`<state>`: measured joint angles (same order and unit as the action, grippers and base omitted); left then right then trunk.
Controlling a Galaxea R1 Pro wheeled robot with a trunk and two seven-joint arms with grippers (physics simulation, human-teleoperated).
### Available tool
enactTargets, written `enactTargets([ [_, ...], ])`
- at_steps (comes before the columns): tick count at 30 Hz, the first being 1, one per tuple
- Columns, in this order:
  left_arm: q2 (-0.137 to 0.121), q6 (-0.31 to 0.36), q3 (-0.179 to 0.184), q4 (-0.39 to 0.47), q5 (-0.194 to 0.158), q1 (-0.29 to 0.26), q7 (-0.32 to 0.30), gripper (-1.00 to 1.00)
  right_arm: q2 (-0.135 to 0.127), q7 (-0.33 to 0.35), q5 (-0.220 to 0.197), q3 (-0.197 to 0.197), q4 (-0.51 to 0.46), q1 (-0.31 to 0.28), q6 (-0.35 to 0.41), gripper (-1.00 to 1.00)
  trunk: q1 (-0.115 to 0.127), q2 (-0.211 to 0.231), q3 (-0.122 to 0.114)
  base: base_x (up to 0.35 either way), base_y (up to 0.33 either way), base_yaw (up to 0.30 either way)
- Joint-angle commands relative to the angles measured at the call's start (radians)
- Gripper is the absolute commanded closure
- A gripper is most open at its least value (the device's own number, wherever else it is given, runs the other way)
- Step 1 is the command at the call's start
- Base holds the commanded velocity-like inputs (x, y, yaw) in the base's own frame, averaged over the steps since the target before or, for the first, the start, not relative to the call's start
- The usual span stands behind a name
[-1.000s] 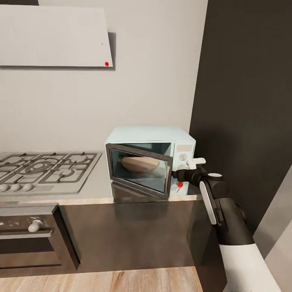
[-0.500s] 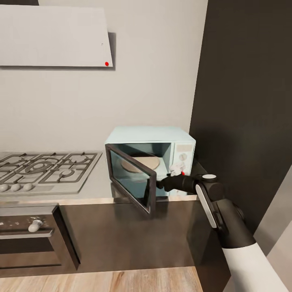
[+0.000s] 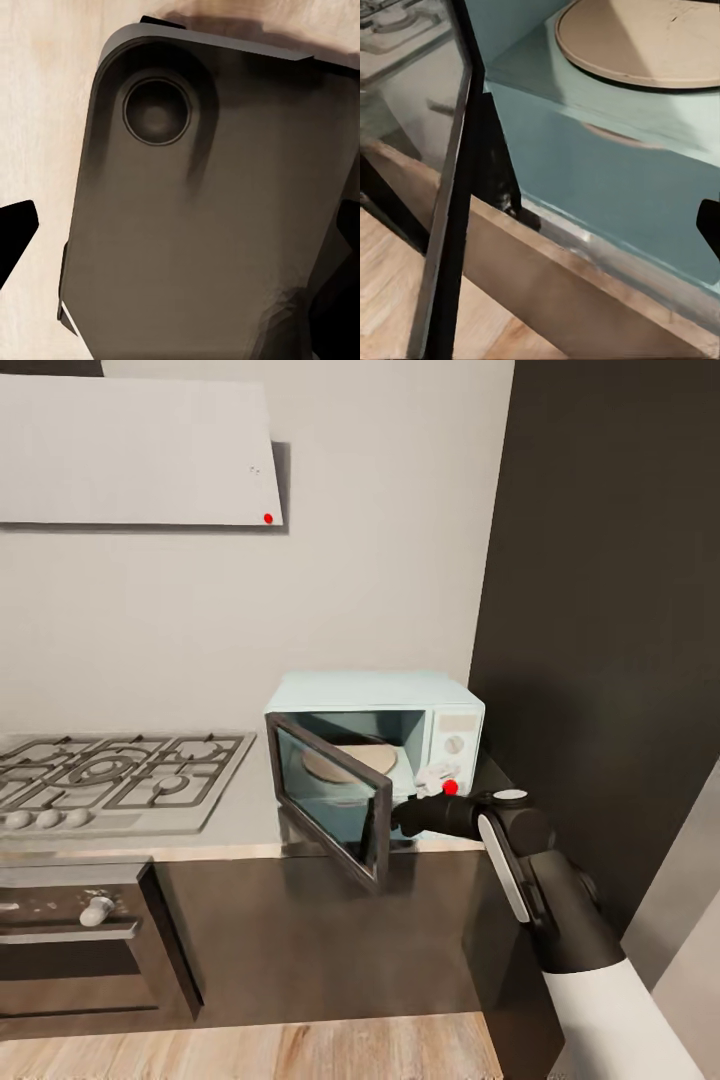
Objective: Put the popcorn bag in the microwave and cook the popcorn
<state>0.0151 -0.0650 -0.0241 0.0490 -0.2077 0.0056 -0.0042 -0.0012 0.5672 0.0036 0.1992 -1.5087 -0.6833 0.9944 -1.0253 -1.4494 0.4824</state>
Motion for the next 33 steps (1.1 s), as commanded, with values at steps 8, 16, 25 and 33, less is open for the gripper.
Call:
enactTargets([
  [8,0.000,-0.001,-0.003,0.002,-0.005,0.001,0.000,-1.00,0.000,0.000,0.002,-0.001,0.001,-0.001,0.009,-1.00,0.000,-0.001,0.001,-0.231,0.213,0.000],
  [16,-0.001,0.000,-0.002,0.002,-0.005,0.001,0.000,-1.00,0.001,-0.003,0.010,-0.001,0.002,-0.001,0.010,-1.00,0.000,-0.001,0.001,-0.210,0.223,0.000],
  [25,-0.001,0.001,-0.002,0.003,-0.006,0.001,0.000,-1.00,0.003,-0.005,0.015,-0.004,0.002,-0.001,0.024,-1.00,0.000,-0.001,0.001,-0.028,0.235,0.000],
  [33,-0.001,0.001,-0.002,0.003,-0.006,0.001,0.000,-1.00,0.001,-0.005,0.015,-0.010,0.001,-0.001,0.024,-1.00,0.000,-0.001,0.001,0.000,0.296,0.000],
])
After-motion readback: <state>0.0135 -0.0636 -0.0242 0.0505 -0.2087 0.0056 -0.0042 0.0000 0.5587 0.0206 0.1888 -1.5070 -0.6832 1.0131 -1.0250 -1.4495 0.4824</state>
